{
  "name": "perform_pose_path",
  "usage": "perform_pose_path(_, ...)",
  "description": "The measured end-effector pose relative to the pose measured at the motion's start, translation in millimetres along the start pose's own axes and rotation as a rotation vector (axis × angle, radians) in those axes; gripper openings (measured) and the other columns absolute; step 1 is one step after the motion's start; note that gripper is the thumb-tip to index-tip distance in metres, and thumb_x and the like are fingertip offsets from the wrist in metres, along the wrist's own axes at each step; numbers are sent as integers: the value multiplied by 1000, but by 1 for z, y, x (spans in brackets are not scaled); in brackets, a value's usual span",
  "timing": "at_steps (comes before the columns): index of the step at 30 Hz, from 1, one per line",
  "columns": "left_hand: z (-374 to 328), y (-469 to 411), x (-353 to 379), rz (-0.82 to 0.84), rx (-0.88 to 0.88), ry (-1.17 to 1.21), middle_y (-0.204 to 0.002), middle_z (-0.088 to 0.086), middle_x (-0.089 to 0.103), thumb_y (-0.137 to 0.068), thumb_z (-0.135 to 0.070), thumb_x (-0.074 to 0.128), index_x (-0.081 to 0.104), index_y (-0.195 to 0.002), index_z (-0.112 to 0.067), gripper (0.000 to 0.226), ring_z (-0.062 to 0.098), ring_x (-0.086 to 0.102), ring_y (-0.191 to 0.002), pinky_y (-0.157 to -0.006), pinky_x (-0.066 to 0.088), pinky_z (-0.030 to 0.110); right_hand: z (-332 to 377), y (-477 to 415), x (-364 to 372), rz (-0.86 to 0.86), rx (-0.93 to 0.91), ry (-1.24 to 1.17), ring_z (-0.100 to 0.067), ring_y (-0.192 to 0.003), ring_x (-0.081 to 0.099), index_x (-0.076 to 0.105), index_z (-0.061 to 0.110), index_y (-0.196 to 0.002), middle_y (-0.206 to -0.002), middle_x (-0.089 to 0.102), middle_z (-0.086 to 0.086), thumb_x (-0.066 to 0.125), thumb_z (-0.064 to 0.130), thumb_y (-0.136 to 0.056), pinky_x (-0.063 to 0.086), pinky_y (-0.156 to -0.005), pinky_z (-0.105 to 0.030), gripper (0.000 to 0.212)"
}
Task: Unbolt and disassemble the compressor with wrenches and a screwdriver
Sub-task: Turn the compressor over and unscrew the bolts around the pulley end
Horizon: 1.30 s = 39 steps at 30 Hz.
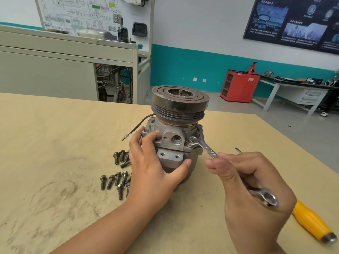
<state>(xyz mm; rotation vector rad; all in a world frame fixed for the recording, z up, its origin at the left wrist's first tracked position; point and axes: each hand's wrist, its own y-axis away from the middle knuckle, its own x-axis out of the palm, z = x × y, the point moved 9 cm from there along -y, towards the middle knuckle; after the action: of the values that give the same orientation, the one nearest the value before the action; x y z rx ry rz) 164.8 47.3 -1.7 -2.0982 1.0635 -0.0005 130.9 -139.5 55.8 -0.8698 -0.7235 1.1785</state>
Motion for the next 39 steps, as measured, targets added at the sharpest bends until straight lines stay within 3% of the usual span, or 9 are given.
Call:
perform_pose_path(6, -1, 1, -1, 22, -32, 0, -139, -3, 19, -61, -55, 68, 22, -110, -47, 68, 25, 26, -134, -106, 33, 38, 17, 3, 12, 103, -63, 130, -1, -75, 66, 63, 7, -64, -74, 63, 3, 73, 34, -78, 48, -62, -13, 32)
perform_pose_path(9, 0, 1, 0, 7, -23, 5, -138, -2, 19, -62, -54, 69, 21, -110, -47, 69, 16, 20, -136, -106, 24, 22, 13, 0, 9, 67, 5, 150, -5, -69, 65, 60, 6, -60, -68, 62, 2, 68, 33, -82, 48, -59, -17, 35)
perform_pose_path(11, 1, 0, 0, -6, -14, 5, -139, -1, 20, -62, -52, 71, 24, -112, -43, 69, 3, 14, -132, -101, 13, 7, 4, -1, 4, 30, 120, 114, -14, -61, 65, 60, 14, -60, -65, 65, 1, 66, 33, -84, 50, -55, -28, 31)
perform_pose_path(13, 1, 0, 0, -8, -10, 5, -140, 0, 20, -62, -52, 70, 25, -113, -41, 68, -2, 11, -129, -101, 14, 9, -10, -2, -2, -5, 292, 43, -22, -58, 66, 61, 16, -61, -62, 67, -1, 69, 36, -84, 53, -55, -32, 32)
perform_pose_path(17, 1, 0, 0, -17, 7, 1, -140, 0, 20, -66, -48, 77, 25, -112, -42, 69, 1, 12, -132, -102, 16, 14, -48, -15, -7, -18, 633, -206, -19, -50, 66, 62, 10, -64, -63, 70, -7, 68, 32, -69, 52, -48, -21, 24)
perform_pose_path(21, 1, 0, 0, -5, 8, -4, -140, -6, 17, -67, -47, 79, 24, -108, -49, 69, 8, 13, -138, -103, 17, 17, -84, -21, 7, 85, 881, -413, -9, -43, 57, 57, 6, -86, -62, 68, -1, 63, 27, -68, 43, -39, -16, 28)
perform_pose_path(25, 1, 0, 2, 20, -12, -14, -138, -13, 14, -63, -59, 68, 23, -106, -58, 62, 5, 11, -137, -98, 12, 8, -112, -22, 25, 94, 1078, -579, -5, -45, 57, 58, 5, -85, -59, 66, -2, 63, 25, -66, 45, -43, -11, 28)
perform_pose_path(30, 1, 0, 2, 26, -26, -11, -137, -14, 15, -59, -60, 66, 18, -98, -58, 62, 3, 12, -135, -96, 12, 4, -132, -30, 49, 157, 1098, -591, -6, -48, 59, 58, 4, -91, -64, 70, -5, 56, 12, -89, 49, -46, -13, 9)
perform_pose_path(39, 2, 0, 3, 37, -36, -6, -131, -26, 12, -56, -69, 55, 15, -104, -59, 63, 14, 18, -136, -97, 18, 8, -145, -52, 81, 201, 1014, -522, -4, -37, 47, 57, 10, -91, -56, 61, 1, 43, 17, -101, 39, -37, -15, 19)
